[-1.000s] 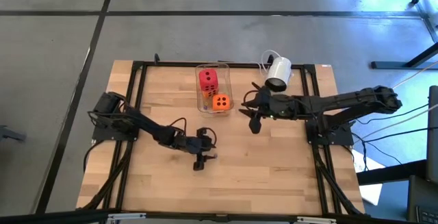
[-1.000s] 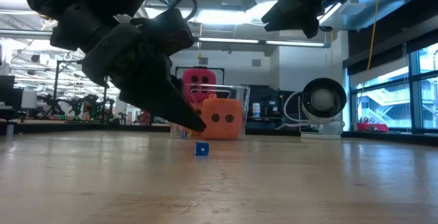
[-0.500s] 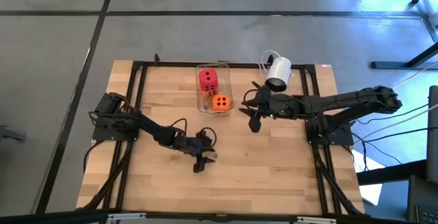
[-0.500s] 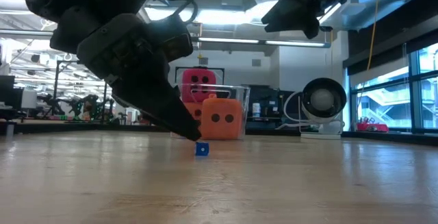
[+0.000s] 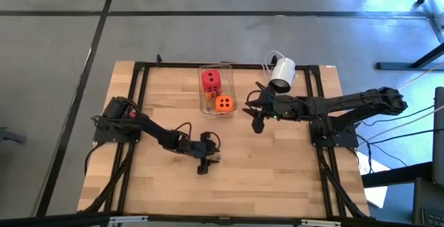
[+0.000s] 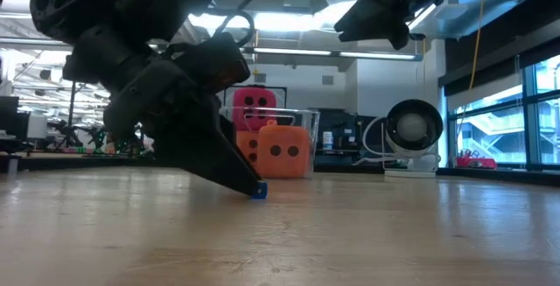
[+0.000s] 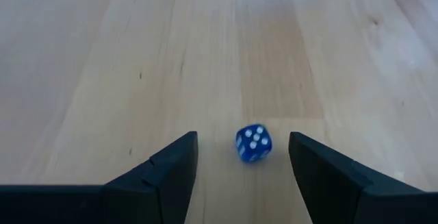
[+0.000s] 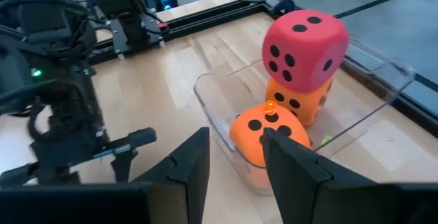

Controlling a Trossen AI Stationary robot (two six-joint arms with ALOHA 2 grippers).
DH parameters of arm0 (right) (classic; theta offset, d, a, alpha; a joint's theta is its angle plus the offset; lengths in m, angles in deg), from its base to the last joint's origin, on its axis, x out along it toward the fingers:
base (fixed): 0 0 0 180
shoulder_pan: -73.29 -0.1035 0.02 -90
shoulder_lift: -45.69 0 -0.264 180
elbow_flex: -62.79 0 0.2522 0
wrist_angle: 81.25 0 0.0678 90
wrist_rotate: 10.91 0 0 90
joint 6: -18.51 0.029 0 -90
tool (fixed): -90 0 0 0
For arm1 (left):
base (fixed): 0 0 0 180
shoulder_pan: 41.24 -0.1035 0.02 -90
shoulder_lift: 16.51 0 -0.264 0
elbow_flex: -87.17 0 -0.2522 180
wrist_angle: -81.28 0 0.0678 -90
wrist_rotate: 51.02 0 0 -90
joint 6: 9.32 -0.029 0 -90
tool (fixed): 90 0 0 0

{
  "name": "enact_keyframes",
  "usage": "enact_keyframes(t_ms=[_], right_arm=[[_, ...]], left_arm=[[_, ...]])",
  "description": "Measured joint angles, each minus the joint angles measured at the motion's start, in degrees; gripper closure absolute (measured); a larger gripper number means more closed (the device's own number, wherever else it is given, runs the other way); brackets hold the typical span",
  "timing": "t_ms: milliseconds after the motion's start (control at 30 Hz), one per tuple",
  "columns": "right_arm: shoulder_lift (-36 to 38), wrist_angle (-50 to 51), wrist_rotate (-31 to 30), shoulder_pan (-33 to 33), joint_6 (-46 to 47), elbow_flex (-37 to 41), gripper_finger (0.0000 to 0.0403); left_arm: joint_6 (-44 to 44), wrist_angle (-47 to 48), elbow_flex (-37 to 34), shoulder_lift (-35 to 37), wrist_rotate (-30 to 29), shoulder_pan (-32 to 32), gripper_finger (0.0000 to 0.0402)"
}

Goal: Pick & Place Dice
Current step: Put the small blue die into the bin

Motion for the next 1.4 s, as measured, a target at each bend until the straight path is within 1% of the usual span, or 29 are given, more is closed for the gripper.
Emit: enact_keyframes(t_ms=[100, 200, 333, 533, 800, 1000, 1100, 1200, 1267, 1400], right_arm=[[0.0, 0.0, -0.5, 0.0, 0.0, 0.0, 0.0266], [0.0, 0.1, -1.0, 0.0, 0.0, 0.0, 0.0266], [0.0, 0.1, -1.4, 0.0, -0.8, 0.0, 0.0266], [0.0, 0.0, -1.4, 0.0, -0.9, 0.0, 0.0266], [0.0, 0.0, -3.2, 0.0, -1.2, 0.0, 0.0266], [0.0, 0.4, -3.3, 0.0, -1.3, 0.0, 0.0266], [0.0, 0.5, -3.3, 0.0, -1.3, 0.0, 0.0266], [0.0, 0.5, -3.3, 0.0, -1.4, 0.0, 0.0266], [0.0, 0.5, -3.3, 0.0, -1.6, 0.0, 0.0266], [0.0, 0.5, -3.3, 0.0, -2.6, 0.0, 0.0266]], left_arm=[[0.0, -2.5, 0.0, -1.4, -1.2, 0.4, 0.0176], [-0.2, -2.1, 0.1, -1.5, -1.5, 0.6, 0.0179], [-0.2, -1.2, 0.2, -1.5, -1.5, 0.6, 0.0197], [-0.1, -1.0, 0.1, -1.5, -1.6, 0.6, 0.0241], [0.0, -1.1, 0.1, -1.5, -2.4, 0.5, 0.0312], [0.1, -2.2, 0.0, -1.4, -1.6, 0.5, 0.0360], [0.2, -0.9, -0.1, 0.6, 1.8, 0.1, 0.0374], [0.4, -0.4, -0.2, 5.1, 5.3, -1.2, 0.0376], [2.0, 0.7, 0.0, 9.1, 5.3, -2.9, 0.0375], [4.5, 6.8, -0.1, 17.4, 3.3, -7.7, 0.0374]])
